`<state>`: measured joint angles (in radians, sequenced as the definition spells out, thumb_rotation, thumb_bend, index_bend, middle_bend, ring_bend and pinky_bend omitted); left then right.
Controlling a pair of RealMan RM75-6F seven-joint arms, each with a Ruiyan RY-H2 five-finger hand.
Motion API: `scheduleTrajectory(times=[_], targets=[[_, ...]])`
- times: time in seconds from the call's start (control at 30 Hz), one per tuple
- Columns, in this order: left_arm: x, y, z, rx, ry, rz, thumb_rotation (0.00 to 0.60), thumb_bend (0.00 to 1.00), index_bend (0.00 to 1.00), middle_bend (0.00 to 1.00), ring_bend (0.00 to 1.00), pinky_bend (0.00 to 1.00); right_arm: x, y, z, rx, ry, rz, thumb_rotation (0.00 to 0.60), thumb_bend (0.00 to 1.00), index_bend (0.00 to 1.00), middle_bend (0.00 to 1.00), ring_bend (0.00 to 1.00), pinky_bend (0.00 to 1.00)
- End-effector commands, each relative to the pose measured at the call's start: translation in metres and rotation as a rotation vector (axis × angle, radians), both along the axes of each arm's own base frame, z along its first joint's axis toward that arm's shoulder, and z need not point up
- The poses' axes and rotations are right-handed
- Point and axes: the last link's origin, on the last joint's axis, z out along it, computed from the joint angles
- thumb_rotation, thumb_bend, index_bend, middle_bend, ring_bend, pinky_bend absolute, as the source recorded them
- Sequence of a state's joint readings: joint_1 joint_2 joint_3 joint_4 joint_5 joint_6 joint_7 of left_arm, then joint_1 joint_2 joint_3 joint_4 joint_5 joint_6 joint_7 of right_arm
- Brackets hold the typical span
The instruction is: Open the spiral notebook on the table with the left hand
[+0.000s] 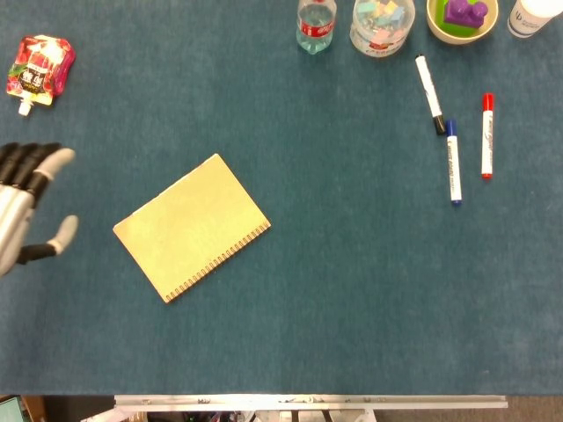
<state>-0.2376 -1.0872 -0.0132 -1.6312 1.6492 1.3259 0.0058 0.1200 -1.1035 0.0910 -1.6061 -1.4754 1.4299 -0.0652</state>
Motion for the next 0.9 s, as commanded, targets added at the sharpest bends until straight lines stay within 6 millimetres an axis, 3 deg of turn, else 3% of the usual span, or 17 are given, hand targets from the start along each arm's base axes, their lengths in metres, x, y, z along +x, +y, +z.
scheduleTrajectory(times=[0.03, 0.2, 0.4, 0.57, 0.9], targets=[[0.008, 0.011, -0.005, -0.085, -0.001, -0.05, 0.3, 0.36, 0.16, 0.16, 0.11, 0.11, 0.001, -0.002, 0.0, 0.002, -0.001, 0.004, 0.6, 0.39, 0.35, 0.29, 0.22, 0.31], [0.024, 0.026, -0.019, -0.192, -0.022, -0.139, 0.247, 0.36, 0.22, 0.19, 0.11, 0.11, 0.002, -0.003, 0.0, 0.003, 0.004, 0.001, 0.6, 0.39, 0.35, 0.29, 0.22, 0.31], [0.051, 0.038, -0.04, -0.327, -0.013, -0.255, 0.228, 0.36, 0.29, 0.22, 0.11, 0.08, 0.004, -0.005, 0.001, -0.001, 0.009, -0.002, 0.6, 0.39, 0.35, 0.29, 0.22, 0.31], [0.072, 0.044, -0.06, -0.412, 0.024, -0.339, 0.19, 0.36, 0.3, 0.22, 0.11, 0.07, 0.005, -0.006, 0.001, -0.001, 0.012, -0.007, 0.6, 0.39, 0.35, 0.29, 0.22, 0.31], [0.106, 0.046, -0.1, -0.525, 0.123, -0.529, 0.174, 0.36, 0.3, 0.22, 0.07, 0.06, 0.004, -0.006, 0.001, -0.001, 0.019, -0.026, 0.6, 0.39, 0.35, 0.29, 0.22, 0.31]])
